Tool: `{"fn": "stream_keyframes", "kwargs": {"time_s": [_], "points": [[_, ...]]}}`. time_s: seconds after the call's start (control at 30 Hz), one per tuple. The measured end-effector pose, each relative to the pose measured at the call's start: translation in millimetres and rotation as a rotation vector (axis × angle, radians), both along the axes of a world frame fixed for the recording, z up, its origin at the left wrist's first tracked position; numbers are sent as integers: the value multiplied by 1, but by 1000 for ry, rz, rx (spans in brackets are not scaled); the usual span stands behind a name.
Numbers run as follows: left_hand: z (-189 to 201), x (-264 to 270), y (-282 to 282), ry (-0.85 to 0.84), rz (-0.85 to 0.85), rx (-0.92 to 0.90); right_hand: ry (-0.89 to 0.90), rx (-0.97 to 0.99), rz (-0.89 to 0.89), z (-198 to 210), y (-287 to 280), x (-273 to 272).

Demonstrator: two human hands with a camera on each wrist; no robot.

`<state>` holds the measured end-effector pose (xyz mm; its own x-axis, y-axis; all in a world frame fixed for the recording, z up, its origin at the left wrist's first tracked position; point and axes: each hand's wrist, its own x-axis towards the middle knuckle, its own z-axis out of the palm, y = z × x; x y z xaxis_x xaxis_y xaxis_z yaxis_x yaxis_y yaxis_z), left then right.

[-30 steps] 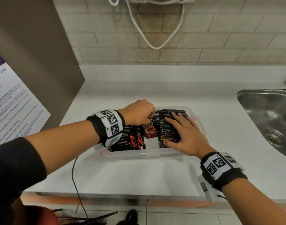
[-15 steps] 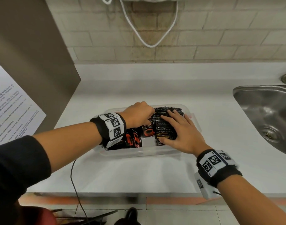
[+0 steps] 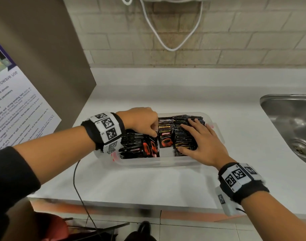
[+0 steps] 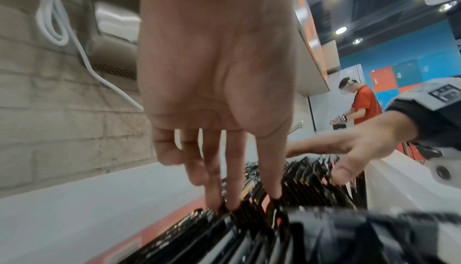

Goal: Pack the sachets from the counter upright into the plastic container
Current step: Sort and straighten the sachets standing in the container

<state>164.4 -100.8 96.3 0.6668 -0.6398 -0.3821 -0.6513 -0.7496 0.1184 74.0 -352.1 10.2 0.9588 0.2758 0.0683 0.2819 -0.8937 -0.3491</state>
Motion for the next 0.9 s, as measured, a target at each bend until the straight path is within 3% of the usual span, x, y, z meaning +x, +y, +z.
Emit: {"fn": "stream_keyframes", "kwargs": {"time_s": [0.13,0.43,0.9], "points": [[-11,-5,4,-215,14,135,1,-8,-7,-1,0,0],[-36,-22,-3,-319,-14,276,1,-19,-9,1,0,-1],[-26,-9,5,-186,364,-201,15,-35,-23,4,1,-3]]}}
